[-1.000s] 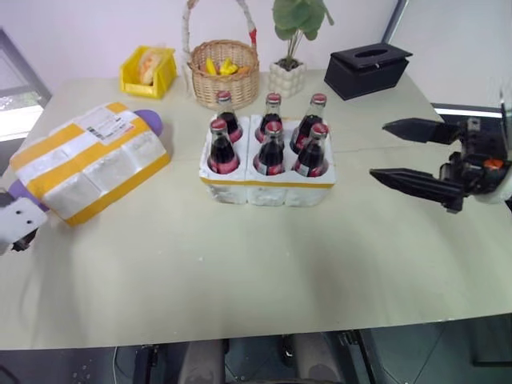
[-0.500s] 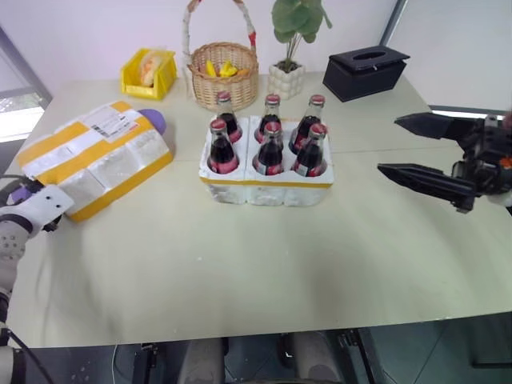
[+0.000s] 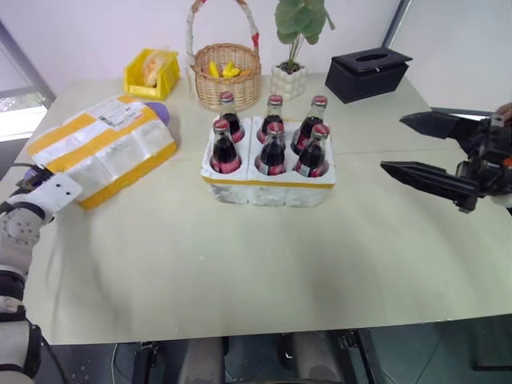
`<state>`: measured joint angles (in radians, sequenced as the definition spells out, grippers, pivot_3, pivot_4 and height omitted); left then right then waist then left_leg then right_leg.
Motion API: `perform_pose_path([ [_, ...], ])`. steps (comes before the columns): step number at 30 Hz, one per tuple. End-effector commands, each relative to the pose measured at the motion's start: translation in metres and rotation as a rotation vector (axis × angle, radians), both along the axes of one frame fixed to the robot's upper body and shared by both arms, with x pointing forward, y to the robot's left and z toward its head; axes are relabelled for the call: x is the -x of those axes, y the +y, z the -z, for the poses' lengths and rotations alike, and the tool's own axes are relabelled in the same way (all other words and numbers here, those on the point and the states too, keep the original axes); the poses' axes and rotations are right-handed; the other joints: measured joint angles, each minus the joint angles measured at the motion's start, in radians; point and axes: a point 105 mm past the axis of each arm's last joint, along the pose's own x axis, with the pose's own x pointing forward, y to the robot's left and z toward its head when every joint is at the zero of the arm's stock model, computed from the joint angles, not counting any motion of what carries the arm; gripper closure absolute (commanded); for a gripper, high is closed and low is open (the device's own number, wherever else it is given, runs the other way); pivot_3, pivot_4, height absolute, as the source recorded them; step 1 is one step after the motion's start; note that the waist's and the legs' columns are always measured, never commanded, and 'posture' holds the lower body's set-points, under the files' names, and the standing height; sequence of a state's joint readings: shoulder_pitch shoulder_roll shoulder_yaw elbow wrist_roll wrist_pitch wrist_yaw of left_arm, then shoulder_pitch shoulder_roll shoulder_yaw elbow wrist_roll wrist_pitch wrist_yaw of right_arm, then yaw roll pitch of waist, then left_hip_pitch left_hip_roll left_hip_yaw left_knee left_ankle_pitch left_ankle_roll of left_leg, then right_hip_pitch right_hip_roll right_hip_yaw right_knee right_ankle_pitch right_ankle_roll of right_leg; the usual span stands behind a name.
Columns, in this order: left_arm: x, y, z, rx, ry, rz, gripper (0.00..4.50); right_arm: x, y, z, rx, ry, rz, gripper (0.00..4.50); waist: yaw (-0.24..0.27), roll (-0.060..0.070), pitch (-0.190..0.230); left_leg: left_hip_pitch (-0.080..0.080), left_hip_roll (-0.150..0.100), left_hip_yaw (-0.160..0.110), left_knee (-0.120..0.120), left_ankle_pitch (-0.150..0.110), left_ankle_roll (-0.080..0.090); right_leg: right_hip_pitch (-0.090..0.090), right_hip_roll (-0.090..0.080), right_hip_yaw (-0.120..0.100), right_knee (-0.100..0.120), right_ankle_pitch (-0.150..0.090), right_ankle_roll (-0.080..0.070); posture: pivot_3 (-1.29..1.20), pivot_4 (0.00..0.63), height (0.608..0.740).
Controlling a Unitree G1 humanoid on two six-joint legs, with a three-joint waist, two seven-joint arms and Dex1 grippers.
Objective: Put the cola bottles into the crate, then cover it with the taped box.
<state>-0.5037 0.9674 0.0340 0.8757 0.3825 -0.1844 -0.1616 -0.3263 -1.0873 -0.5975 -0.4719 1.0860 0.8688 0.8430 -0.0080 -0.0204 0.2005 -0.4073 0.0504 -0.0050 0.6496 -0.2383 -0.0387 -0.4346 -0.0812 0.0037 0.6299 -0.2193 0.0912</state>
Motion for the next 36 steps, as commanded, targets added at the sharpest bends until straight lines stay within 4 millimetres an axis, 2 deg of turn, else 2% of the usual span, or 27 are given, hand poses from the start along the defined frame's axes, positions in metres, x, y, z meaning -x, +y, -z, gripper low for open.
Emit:
perform_pose_path([
  [1,0.000,0.002,-0.001,-0.013,0.013,0.002,3.89,0.007,0.002,-0.010,0.017,-0.051,-0.003,0.00,-0.001,0.000,0.000,0.000,0.000,0.000,0.000,0.000,0.000,0.000,0.000,0.000,0.000,0.000,0.000,0.00,0.150,0.740],
  [10,-0.009,-0.001,-0.029,-0.041,-0.036,0.026,3.94,0.005,0.004,-0.008,0.007,-0.049,-0.003,0.00,0.002,0.000,0.000,0.001,0.000,0.000,0.000,0.000,0.000,0.001,0.000,0.000,0.000,-0.001,-0.001,0.00,0.150,0.740],
  [13,-0.017,-0.009,-0.045,-0.055,-0.063,0.062,3.94,0.003,0.001,-0.007,0.008,-0.045,0.010,0.00,0.003,-0.001,-0.001,0.000,0.000,0.000,0.000,0.000,0.000,0.001,0.000,0.000,0.000,-0.001,-0.001,0.00,0.150,0.740],
  [20,-0.045,-0.044,-0.092,-0.099,-0.133,0.191,3.94,0.002,-0.005,-0.002,0.003,-0.034,0.050,0.00,0.003,-0.002,-0.001,-0.001,0.000,0.000,0.000,0.000,0.000,0.000,0.000,0.000,-0.001,0.000,0.001,0.00,0.150,0.740],
  [23,-0.053,-0.056,-0.116,-0.125,-0.181,0.227,3.94,0.003,-0.006,0.002,-0.001,-0.026,0.062,0.00,0.001,-0.003,-0.001,-0.001,0.000,0.000,0.000,0.000,0.000,0.000,0.000,0.000,-0.001,0.001,0.002,0.00,0.150,0.740],
  [28,-0.064,-0.089,-0.162,-0.148,-0.284,0.331,3.94,0.004,-0.007,0.004,-0.006,-0.028,0.079,0.00,-0.003,-0.003,-0.001,-0.001,0.000,0.000,0.000,0.000,0.000,0.000,0.000,0.000,-0.001,0.001,0.003,0.00,0.150,0.740],
  [32,-0.068,-0.127,-0.194,-0.150,-0.356,0.459,3.94,0.006,-0.009,0.004,-0.011,-0.031,0.092,0.00,-0.001,-0.003,-0.001,-0.001,0.000,0.000,0.000,0.000,0.000,0.001,0.001,0.000,-0.001,0.001,0.003,0.00,0.150,0.740],
  [36,-0.065,-0.169,-0.205,-0.163,-0.353,0.621,3.94,0.006,-0.011,0.006,-0.013,-0.032,0.111,0.00,-0.001,-0.003,-0.001,-0.001,0.000,0.000,0.000,0.000,0.000,0.000,0.001,0.000,-0.001,0.001,0.003,0.00,0.150,0.740],
])
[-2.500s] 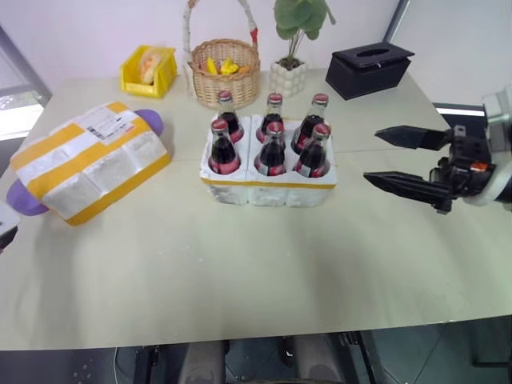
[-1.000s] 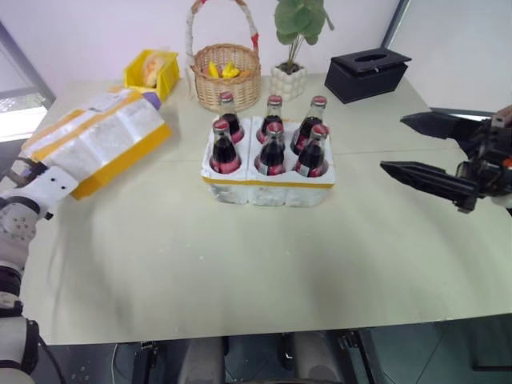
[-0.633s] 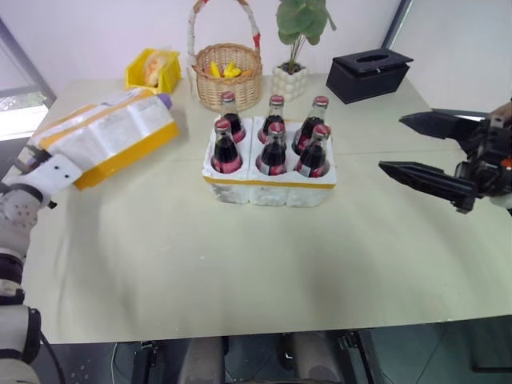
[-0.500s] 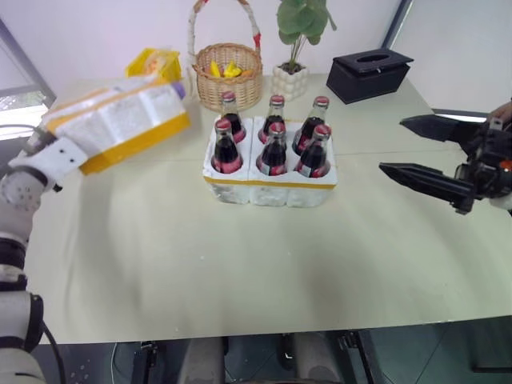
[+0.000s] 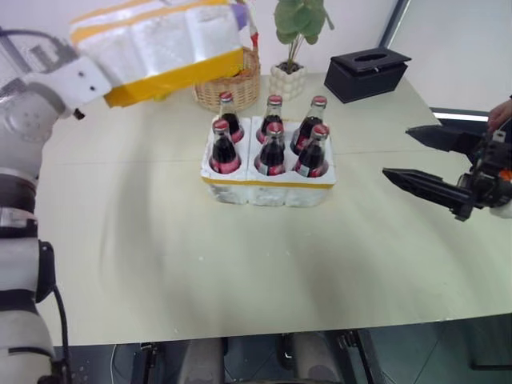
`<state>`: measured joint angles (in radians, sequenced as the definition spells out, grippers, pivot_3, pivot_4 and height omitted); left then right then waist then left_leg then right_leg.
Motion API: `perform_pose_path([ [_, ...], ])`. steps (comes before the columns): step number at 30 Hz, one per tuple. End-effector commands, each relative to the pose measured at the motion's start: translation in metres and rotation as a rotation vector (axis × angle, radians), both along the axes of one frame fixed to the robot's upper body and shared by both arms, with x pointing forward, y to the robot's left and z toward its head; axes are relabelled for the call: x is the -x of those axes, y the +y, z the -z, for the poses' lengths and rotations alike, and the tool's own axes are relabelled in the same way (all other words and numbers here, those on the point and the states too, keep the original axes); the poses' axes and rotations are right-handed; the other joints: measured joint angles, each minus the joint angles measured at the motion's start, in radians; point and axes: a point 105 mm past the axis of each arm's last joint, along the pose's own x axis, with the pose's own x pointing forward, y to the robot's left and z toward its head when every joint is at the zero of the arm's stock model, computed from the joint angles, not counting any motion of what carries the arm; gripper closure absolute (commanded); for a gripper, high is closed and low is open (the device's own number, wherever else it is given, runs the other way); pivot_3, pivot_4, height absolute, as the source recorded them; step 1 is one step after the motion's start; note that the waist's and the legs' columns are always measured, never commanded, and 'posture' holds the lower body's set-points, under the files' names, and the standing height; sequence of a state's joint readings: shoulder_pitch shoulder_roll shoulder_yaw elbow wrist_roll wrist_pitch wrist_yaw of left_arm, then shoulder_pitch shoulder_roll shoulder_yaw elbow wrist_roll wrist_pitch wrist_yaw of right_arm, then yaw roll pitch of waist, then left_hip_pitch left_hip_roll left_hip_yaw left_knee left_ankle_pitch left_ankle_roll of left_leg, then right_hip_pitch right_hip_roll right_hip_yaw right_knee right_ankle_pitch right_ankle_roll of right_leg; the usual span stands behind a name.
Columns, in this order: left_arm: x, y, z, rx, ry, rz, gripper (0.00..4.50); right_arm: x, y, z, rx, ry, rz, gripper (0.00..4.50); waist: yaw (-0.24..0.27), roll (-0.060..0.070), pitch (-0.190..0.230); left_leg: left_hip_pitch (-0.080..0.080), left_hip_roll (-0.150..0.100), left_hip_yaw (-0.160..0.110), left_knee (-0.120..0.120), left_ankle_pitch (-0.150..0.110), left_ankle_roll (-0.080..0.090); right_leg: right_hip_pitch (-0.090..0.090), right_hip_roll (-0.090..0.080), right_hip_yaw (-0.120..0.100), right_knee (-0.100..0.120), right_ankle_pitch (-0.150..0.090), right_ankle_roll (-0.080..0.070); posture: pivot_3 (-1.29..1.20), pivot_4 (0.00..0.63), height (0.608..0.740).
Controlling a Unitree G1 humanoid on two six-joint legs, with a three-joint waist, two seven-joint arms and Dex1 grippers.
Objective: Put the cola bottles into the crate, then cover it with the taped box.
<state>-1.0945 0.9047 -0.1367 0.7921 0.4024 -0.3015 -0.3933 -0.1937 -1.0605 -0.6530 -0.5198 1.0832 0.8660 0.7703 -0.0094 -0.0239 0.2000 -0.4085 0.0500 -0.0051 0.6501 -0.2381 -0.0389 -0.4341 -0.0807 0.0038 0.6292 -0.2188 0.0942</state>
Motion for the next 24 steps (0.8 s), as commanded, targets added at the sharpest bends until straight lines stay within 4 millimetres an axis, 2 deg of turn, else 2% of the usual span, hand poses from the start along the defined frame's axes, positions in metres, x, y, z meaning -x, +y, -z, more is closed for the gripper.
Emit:
perform_pose_path([
  [1,0.013,-0.043,-0.028,-0.064,-0.055,0.168,3.94,0.007,-0.002,-0.012,0.002,-0.076,0.016,0.00,0.000,0.000,0.000,0.000,0.000,0.000,0.000,0.000,0.000,0.000,0.000,0.000,0.000,0.000,0.000,0.00,0.150,0.740],
  [4,0.023,-0.071,-0.025,-0.135,-0.036,0.270,3.94,0.008,-0.003,-0.009,0.001,-0.072,0.029,0.00,-0.002,0.000,0.000,0.000,0.000,0.000,0.000,0.000,0.000,0.000,0.000,0.000,0.000,0.000,0.000,0.00,0.150,0.740],
  [8,0.032,-0.089,-0.030,-0.156,-0.048,0.311,3.94,0.008,-0.003,-0.007,-0.005,-0.068,0.032,0.00,-0.004,0.000,0.000,0.001,0.000,0.000,0.000,0.000,0.000,0.000,0.001,0.001,0.001,0.000,0.001,0.00,0.150,0.740],
  [11,0.039,-0.104,-0.025,-0.189,-0.033,0.338,3.94,0.007,-0.003,-0.007,-0.015,-0.069,0.032,0.00,-0.003,0.000,0.000,0.001,0.000,0.000,0.001,0.000,0.000,0.000,0.001,0.002,0.002,0.000,0.001,0.00,0.150,0.740],
  [18,0.047,-0.123,0.004,-0.257,0.000,0.360,3.94,0.005,-0.003,-0.010,-0.031,-0.082,0.030,0.00,-0.002,0.000,0.000,0.001,-0.001,0.000,0.003,0.000,0.000,0.002,0.002,0.004,0.001,0.000,0.001,0.00,0.150,0.740],
  [24,0.043,-0.123,0.025,-0.283,0.022,0.352,3.94,0.003,-0.002,-0.011,-0.038,-0.089,0.026,0.00,-0.002,0.000,0.000,0.001,-0.001,0.000,0.003,0.000,0.000,0.002,0.002,0.004,0.001,0.000,0.001,0.00,0.150,0.740],
])
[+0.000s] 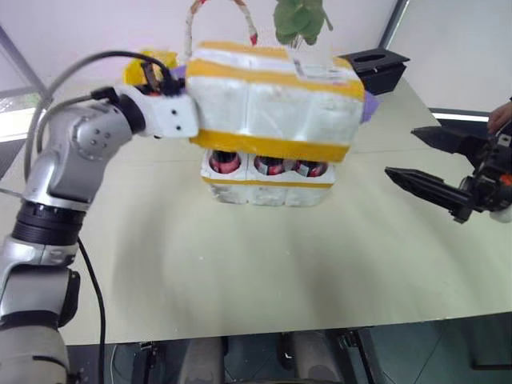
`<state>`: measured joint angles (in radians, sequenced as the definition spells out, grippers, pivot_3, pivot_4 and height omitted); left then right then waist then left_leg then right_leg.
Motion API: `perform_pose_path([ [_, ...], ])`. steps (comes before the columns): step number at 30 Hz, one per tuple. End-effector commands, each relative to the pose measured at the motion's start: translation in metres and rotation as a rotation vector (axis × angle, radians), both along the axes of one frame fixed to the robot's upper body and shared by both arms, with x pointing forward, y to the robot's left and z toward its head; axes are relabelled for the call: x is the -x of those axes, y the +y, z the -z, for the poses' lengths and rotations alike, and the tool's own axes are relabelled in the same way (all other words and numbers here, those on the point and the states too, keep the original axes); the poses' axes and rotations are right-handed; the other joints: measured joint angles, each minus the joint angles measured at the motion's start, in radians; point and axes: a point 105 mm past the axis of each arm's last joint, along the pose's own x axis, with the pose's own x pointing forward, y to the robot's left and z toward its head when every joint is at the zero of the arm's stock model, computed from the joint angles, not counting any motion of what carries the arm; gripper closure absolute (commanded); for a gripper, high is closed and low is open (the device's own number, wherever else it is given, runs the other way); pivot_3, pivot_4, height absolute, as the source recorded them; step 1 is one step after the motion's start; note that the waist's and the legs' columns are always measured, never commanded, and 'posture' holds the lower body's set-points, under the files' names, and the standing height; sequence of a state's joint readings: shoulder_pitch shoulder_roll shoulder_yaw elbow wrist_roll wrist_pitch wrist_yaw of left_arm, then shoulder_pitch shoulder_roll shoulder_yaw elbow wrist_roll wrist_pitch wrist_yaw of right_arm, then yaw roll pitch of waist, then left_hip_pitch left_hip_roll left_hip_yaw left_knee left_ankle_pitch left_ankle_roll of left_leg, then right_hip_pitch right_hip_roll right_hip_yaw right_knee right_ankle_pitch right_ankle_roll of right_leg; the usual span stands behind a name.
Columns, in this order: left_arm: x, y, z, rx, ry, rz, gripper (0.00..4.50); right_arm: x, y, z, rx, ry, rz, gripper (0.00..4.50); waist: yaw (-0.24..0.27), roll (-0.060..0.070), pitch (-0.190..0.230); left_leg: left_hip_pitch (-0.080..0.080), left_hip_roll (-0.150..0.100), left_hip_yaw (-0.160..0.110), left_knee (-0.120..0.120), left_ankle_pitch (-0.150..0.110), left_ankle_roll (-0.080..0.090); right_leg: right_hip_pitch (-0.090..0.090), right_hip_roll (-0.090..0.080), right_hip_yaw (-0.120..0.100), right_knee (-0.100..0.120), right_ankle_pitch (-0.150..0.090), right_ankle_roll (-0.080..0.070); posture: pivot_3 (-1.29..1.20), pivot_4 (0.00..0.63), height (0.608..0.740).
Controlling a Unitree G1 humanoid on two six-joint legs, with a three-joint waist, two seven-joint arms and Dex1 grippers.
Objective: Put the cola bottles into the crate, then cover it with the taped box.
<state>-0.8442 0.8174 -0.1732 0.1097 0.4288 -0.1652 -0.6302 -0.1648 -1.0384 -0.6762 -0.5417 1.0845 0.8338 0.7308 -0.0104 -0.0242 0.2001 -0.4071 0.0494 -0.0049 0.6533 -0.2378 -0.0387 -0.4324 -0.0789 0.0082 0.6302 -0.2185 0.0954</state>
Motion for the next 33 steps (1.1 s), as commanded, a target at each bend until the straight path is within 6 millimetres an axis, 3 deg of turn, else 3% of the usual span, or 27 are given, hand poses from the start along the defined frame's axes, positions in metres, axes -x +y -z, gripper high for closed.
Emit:
perform_pose_path([
  [1,0.000,-0.001,-0.008,-0.007,-0.065,0.003,3.94,0.001,0.001,-0.009,-0.019,-0.052,-0.009,0.00,-0.001,0.000,0.000,0.000,0.000,0.000,0.000,0.000,0.000,0.000,0.000,0.000,0.000,0.000,0.000,0.00,0.150,0.740],
  [10,-0.006,-0.005,0.024,-0.065,-0.052,0.043,3.94,-0.002,0.003,-0.008,-0.020,-0.054,-0.009,0.00,0.000,0.000,0.000,0.000,0.000,0.000,0.000,0.000,0.000,0.000,0.000,0.000,0.000,0.000,0.000,0.00,0.150,0.740],
  [15,-0.006,-0.006,0.030,-0.087,-0.101,0.056,3.94,-0.001,0.003,-0.006,-0.028,-0.051,-0.001,0.00,0.002,0.000,0.000,0.000,0.000,0.000,0.000,0.000,0.000,0.000,0.000,0.000,0.000,0.001,0.001,0.00,0.150,0.740],
  [23,0.003,-0.009,0.023,-0.045,-0.130,0.104,0.04,-0.002,0.002,-0.005,-0.034,-0.044,0.007,0.00,0.002,0.000,0.000,0.000,0.000,0.000,0.000,0.000,0.000,0.001,0.000,0.000,0.000,0.001,0.001,0.00,0.150,0.740],
  [27,0.015,0.001,0.021,-0.047,-0.137,0.120,0.04,-0.002,-0.001,-0.004,-0.035,-0.038,0.015,0.00,0.001,0.000,0.000,0.000,0.000,0.000,0.000,0.000,0.000,0.001,0.000,0.001,0.000,0.001,0.001,0.00,0.150,0.740],
  [33,0.049,0.021,0.022,-0.029,-0.043,0.191,0.04,-0.003,-0.004,-0.002,-0.037,-0.028,0.025,0.00,-0.002,0.000,0.000,0.001,0.000,0.000,0.000,0.000,0.000,0.000,0.000,0.001,0.000,0.000,0.000,0.00,0.150,0.740],
])
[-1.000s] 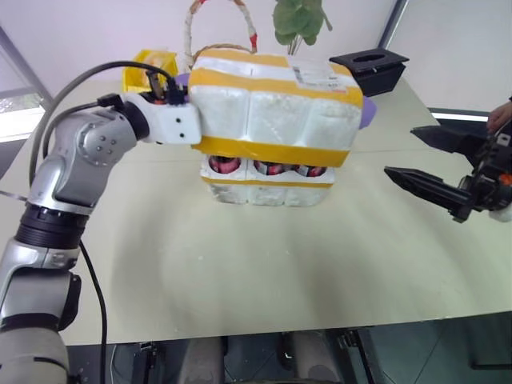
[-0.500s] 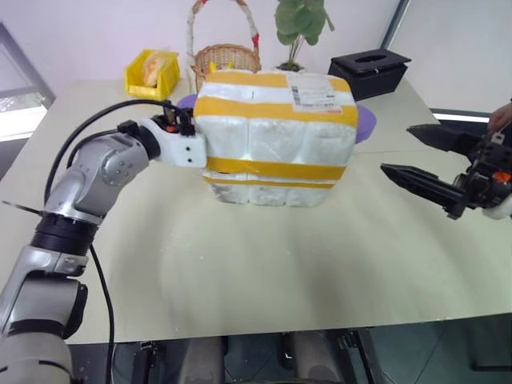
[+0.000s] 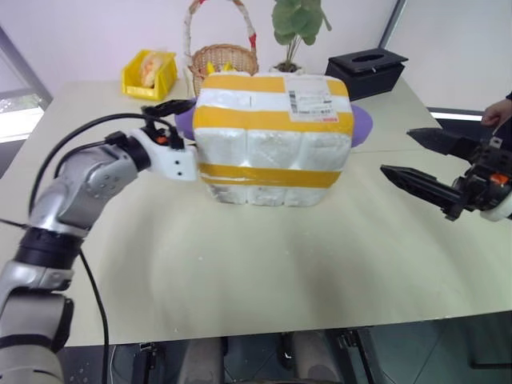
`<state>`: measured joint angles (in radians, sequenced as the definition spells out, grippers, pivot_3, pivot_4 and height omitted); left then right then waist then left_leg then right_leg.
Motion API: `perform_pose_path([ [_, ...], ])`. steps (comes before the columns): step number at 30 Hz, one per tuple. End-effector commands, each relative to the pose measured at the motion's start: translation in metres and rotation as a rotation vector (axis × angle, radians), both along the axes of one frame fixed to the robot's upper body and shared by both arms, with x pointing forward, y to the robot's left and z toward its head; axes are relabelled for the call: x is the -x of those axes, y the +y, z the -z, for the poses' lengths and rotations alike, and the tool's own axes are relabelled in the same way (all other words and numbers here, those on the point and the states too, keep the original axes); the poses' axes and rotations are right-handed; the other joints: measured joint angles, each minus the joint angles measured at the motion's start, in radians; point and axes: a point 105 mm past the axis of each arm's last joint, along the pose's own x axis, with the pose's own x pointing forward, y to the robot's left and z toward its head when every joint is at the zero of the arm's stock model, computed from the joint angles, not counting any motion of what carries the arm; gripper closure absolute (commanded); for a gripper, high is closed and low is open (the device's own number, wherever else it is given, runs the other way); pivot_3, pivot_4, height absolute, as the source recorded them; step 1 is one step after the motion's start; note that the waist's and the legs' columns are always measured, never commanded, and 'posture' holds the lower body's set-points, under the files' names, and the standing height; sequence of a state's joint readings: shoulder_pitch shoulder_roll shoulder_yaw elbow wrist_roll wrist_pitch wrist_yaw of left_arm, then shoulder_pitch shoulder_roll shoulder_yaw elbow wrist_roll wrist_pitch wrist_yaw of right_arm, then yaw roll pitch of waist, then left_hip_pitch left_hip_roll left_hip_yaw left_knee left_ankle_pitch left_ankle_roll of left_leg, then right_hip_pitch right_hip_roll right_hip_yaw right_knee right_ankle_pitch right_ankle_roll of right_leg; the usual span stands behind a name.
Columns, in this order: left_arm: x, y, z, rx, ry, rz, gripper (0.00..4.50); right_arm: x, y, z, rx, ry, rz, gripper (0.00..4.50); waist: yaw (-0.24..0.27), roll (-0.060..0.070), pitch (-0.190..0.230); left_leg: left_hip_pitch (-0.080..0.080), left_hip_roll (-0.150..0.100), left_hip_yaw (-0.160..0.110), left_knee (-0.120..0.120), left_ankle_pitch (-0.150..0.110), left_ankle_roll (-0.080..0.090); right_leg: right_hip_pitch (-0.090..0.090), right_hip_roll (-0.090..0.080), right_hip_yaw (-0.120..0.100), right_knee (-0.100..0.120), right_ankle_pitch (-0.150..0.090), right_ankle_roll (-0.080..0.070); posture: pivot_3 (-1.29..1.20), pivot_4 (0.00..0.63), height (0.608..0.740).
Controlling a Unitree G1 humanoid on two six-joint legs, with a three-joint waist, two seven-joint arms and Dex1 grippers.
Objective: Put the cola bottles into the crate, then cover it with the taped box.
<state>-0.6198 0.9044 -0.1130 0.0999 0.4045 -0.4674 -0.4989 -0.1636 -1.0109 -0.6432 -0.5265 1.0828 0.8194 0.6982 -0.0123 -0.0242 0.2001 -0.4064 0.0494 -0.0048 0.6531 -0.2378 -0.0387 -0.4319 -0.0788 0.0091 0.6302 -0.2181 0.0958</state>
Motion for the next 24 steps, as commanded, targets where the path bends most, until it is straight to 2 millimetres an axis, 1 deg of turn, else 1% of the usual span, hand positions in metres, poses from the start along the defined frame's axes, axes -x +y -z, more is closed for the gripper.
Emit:
perform_pose_path([
  [1,0.029,0.008,-0.013,0.042,0.059,0.092,0.04,0.003,-0.003,-0.008,0.003,-0.043,0.007,0.00,-0.002,0.000,0.000,0.001,0.000,0.000,0.000,0.000,0.000,0.000,0.000,0.000,0.000,-0.001,-0.001,0.00,0.150,0.740],
  [2,0.039,0.011,-0.006,0.009,0.101,0.121,0.04,0.002,-0.004,-0.007,0.003,-0.040,0.007,0.00,-0.002,0.000,0.000,0.001,0.000,0.000,0.000,0.000,0.000,0.000,0.000,0.000,0.000,-0.001,-0.002,0.00,0.150,0.740],
  [4,0.050,0.023,0.009,-0.038,0.208,0.116,0.04,0.000,-0.006,-0.006,0.004,-0.035,0.009,0.00,-0.002,0.000,0.000,0.001,0.000,0.001,0.000,0.000,0.000,0.001,0.000,0.001,0.000,-0.001,-0.003,0.00,0.150,0.740],
  [6,0.057,0.035,0.020,-0.025,0.339,0.094,0.04,-0.002,-0.009,-0.006,0.005,-0.032,0.010,0.00,-0.001,0.000,0.000,0.002,0.000,0.001,0.000,0.000,0.000,0.001,-0.001,0.001,0.000,-0.002,-0.003,0.00,0.150,0.740],
  [9,0.055,0.050,0.017,0.219,0.588,0.031,0.04,-0.004,-0.014,-0.004,0.015,-0.015,0.016,0.00,0.005,0.000,0.000,0.002,0.001,0.001,0.000,0.000,0.000,0.001,-0.001,0.001,0.000,-0.002,-0.003,0.00,0.150,0.740],
  [10,0.056,0.051,0.016,0.303,0.673,0.033,0.04,-0.005,-0.015,-0.002,0.020,-0.009,0.016,0.00,0.005,0.000,0.000,0.001,0.001,0.002,0.000,0.000,0.000,0.001,-0.001,0.000,0.000,-0.002,-0.003,0.00,0.150,0.740],
  [11,0.057,0.051,0.014,0.350,0.725,0.037,0.04,-0.005,-0.015,-0.002,0.024,-0.006,0.015,0.00,0.004,0.000,0.000,0.001,0.001,0.002,0.000,0.000,0.000,0.002,-0.001,0.001,0.000,-0.002,-0.003,0.00,0.150,0.740],
  [12,0.057,0.050,0.009,0.449,0.810,0.051,0.04,-0.005,-0.015,-0.001,0.025,0.000,0.011,0.00,0.002,0.000,0.000,0.001,0.001,0.002,0.001,0.000,0.000,0.002,-0.001,0.001,0.000,-0.002,-0.003,0.00,0.150,0.740],
  [15,0.059,0.040,-0.016,0.694,1.008,0.186,0.04,-0.003,-0.016,0.004,0.029,0.021,0.003,0.00,0.003,0.000,0.000,0.001,0.001,0.002,0.000,0.000,0.000,0.002,0.000,0.001,-0.001,-0.002,-0.002,0.00,0.150,0.740],
  [17,0.059,0.037,-0.025,0.779,1.095,0.227,0.04,-0.003,-0.016,0.005,0.036,0.027,0.000,0.00,0.001,0.000,0.000,0.000,0.001,0.001,0.000,0.000,0.000,0.002,0.000,0.000,-0.001,-0.002,-0.002,0.00,0.150,0.740],
  [18,0.062,0.034,-0.028,0.798,1.155,0.261,0.04,-0.002,-0.016,0.007,0.036,0.034,-0.002,0.00,0.000,0.000,0.000,0.000,0.000,0.001,0.000,0.000,0.000,0.002,0.000,0.001,-0.001,-0.002,-0.002,0.00,0.150,0.740],
  [20,0.067,0.027,-0.028,0.751,1.247,0.303,0.04,0.000,-0.016,0.010,0.036,0.049,-0.004,0.00,-0.005,0.000,0.000,0.001,0.000,0.001,0.000,0.000,0.000,0.002,0.000,0.001,-0.001,-0.003,-0.001,0.00,0.150,0.740],
  [24,0.069,0.025,-0.021,0.709,1.340,0.275,0.04,0.002,-0.015,0.013,0.036,0.058,-0.005,0.00,-0.005,0.000,0.000,0.001,0.000,0.001,-0.001,0.000,0.000,0.002,0.001,0.001,0.000,-0.003,-0.002,0.00,0.150,0.740],
])
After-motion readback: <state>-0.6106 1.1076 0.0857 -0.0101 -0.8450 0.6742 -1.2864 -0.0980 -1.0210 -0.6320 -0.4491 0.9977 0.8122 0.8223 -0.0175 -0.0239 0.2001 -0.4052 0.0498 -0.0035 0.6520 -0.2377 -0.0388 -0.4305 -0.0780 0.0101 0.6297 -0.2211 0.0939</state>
